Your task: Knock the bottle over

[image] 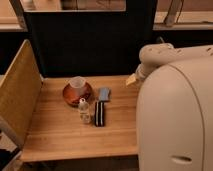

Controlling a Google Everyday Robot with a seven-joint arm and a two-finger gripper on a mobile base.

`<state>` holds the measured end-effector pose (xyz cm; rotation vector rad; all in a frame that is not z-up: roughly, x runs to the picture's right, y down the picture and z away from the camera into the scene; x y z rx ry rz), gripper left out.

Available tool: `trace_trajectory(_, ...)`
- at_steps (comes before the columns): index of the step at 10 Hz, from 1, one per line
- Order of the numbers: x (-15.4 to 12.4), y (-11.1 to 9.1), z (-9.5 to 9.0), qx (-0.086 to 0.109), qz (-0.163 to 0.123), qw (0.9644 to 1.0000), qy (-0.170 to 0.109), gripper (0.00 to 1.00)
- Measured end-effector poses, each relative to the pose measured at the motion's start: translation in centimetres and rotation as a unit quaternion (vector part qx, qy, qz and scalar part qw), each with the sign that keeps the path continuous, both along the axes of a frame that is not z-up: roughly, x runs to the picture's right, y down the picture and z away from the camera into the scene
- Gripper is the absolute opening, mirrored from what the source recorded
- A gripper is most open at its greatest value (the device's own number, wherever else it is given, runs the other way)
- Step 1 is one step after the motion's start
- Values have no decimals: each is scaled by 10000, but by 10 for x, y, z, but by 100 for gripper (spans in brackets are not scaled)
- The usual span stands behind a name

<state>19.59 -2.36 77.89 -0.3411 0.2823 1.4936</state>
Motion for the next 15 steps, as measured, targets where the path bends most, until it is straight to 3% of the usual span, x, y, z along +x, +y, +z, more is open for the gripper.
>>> trace_trajectory(13, 0, 0, 0, 0, 0, 10000, 0, 80)
trace_trajectory(15, 0, 0, 0, 0, 0, 10000, 0, 72)
